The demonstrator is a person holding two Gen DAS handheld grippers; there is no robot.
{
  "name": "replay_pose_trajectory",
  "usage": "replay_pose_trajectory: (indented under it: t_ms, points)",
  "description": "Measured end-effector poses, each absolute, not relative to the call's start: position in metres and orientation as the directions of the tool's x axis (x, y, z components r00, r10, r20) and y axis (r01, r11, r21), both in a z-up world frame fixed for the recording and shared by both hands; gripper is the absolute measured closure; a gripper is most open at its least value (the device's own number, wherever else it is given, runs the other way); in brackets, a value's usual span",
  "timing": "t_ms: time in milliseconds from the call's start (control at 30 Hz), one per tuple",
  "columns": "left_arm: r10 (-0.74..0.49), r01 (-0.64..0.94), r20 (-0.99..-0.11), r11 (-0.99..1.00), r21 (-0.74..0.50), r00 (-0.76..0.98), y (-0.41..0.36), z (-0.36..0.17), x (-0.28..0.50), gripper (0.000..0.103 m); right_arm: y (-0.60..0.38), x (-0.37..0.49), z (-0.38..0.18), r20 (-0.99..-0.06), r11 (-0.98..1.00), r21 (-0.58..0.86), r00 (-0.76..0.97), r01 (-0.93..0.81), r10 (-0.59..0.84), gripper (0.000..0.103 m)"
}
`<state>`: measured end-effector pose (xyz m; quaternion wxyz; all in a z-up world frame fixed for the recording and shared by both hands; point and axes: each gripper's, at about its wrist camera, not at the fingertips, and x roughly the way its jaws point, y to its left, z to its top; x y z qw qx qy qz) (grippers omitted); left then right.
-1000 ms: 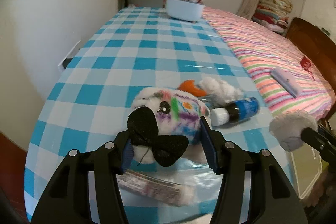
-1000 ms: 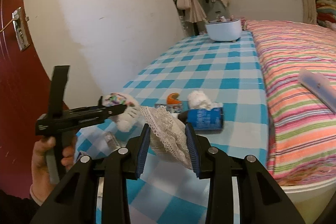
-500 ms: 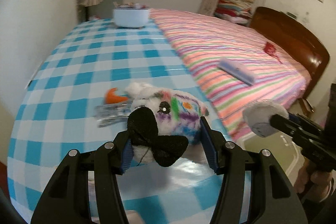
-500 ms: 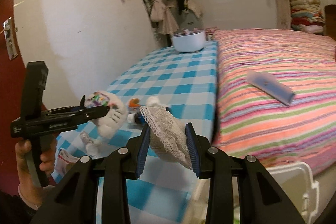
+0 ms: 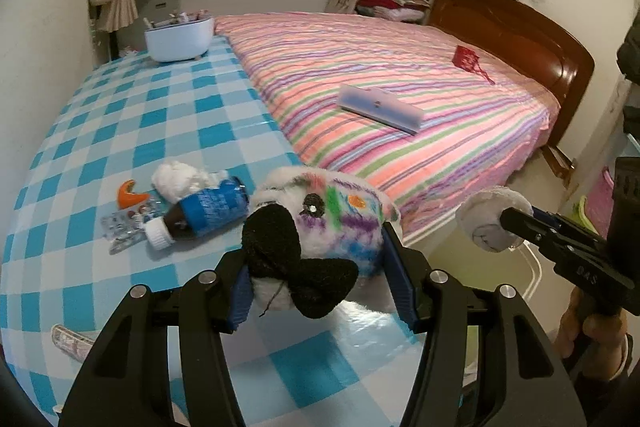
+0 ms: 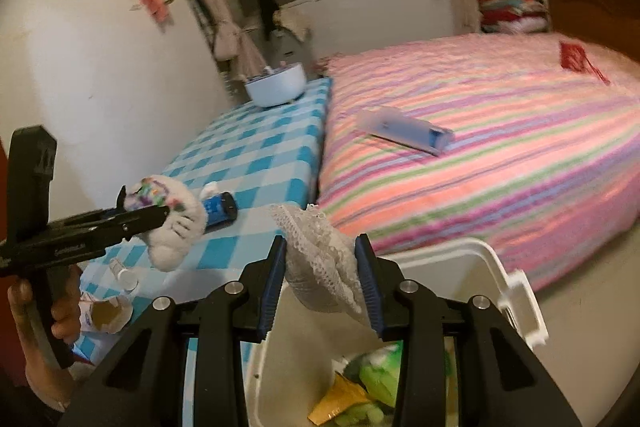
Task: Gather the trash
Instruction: 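Carry the cloth and plush toy to the white bin and open both grippers, then move both open grippers back over the table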
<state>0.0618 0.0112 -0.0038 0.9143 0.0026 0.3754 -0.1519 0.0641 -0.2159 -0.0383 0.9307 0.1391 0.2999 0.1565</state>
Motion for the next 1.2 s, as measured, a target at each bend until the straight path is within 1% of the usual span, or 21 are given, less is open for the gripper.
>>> replay_pose_trajectory:
  t_ms: [100,167,200,233,300,633,867,933,1000,1033,1100,1200]
  points:
    - [-0.287,0.300,-0.691,0.948,-0.106,0.664,0.002,-0.006,0.060,0.048,-0.227,0.060,-0.041,-0.512,0.910,0.374,0.778,-0.179,0.364,0.067]
    - [-0.296,0.312,-0.692,0.944,-0.108,0.659,-0.004,-0.007,0.059,0.048,-0.231,0.059,-0.040,-0.507,0.910,0.382,0.787,-0.162,0.353,0.063]
    - [-0.303,0.319,-0.693,0.941,-0.111,0.653,-0.006,-0.007,0.059,0.047,-0.233,0.058,-0.040,-0.503,0.908,0.387,0.789,-0.159,0.353,0.058]
    - [-0.312,0.328,-0.695,0.938,-0.115,0.647,-0.008,-0.008,0.059,0.047,-0.236,0.057,-0.039,-0.493,0.904,0.397,0.795,-0.158,0.355,0.049]
    - [-0.321,0.339,-0.696,0.933,-0.119,0.642,-0.012,-0.009,0.058,0.047,-0.239,0.055,-0.036,-0.479,0.904,0.401,0.808,-0.147,0.343,0.039]
    - [-0.395,0.415,-0.704,0.896,-0.155,0.591,-0.046,-0.014,0.054,0.046,-0.267,0.040,-0.022,-0.351,0.880,0.466,0.894,-0.090,0.277,0.039]
    - [-0.431,0.460,-0.715,0.871,-0.170,0.551,-0.074,-0.021,0.052,0.044,-0.282,0.033,-0.019,-0.312,0.866,0.497,0.921,-0.050,0.233,0.039]
    - [-0.435,0.471,-0.716,0.866,-0.167,0.546,-0.080,-0.022,0.051,0.038,-0.283,0.031,-0.019,-0.310,0.867,0.496,0.924,-0.044,0.224,0.039]
    - [-0.435,0.480,-0.714,0.863,-0.157,0.548,-0.085,-0.022,0.050,0.037,-0.284,0.029,-0.017,-0.302,0.869,0.494,0.928,-0.042,0.216,0.039]
    - [-0.432,0.485,-0.714,0.862,-0.147,0.551,-0.087,-0.022,0.048,0.033,-0.284,0.028,-0.017,-0.298,0.869,0.493,0.931,-0.040,0.212,0.039]
    - [-0.432,0.495,-0.708,0.858,-0.133,0.559,-0.090,-0.020,0.045,0.032,-0.285,0.026,-0.016,-0.295,0.871,0.490,0.933,-0.038,0.206,0.039]
    - [-0.422,0.506,-0.700,0.857,-0.100,0.576,-0.092,-0.016,0.041,0.020,-0.286,0.026,-0.016,-0.286,0.866,0.498,0.936,-0.037,0.205,0.039]
